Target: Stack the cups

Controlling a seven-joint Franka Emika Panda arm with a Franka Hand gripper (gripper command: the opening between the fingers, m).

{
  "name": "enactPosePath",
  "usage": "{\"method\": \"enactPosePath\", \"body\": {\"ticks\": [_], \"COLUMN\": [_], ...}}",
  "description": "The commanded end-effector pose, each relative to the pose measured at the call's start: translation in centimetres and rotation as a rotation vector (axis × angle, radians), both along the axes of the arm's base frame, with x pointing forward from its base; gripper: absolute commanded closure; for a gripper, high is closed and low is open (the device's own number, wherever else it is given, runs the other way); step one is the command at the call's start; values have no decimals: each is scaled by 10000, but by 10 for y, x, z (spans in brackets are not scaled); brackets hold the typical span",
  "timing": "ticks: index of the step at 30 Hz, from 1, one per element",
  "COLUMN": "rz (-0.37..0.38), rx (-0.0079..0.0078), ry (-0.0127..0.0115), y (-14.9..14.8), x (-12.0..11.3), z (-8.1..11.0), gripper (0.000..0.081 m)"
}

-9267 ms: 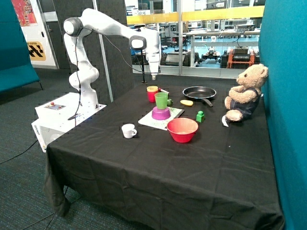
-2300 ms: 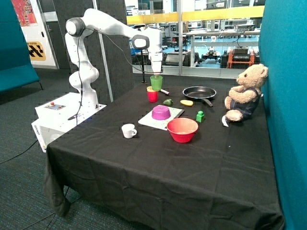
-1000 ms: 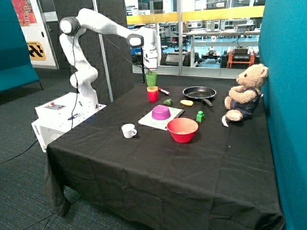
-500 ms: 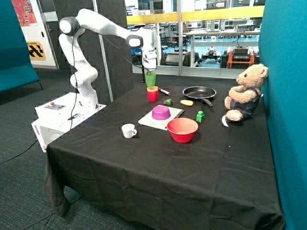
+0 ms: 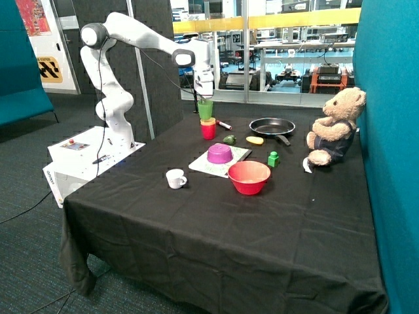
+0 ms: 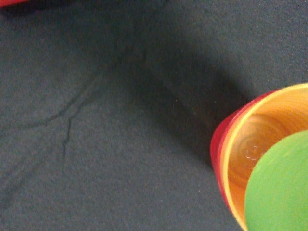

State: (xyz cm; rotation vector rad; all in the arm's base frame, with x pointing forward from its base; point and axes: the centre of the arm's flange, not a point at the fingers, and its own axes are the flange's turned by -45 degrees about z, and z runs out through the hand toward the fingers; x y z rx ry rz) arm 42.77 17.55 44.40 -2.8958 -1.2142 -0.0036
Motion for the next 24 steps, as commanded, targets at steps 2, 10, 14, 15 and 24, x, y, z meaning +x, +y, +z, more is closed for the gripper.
{"method": "enactPosePath", "body": {"ticks": [2, 10, 14, 15, 24], "rz": [-14, -116, -132, -127, -62], "rx": [-23, -23, -23, -23, -23], "ry": [15, 15, 15, 15, 15], "y": [0, -3, -4, -4, -1], "x": [2, 5, 5, 5, 3], "z": [-8, -13, -16, -17, -22], "gripper": [808, 808, 808, 808, 808]}}
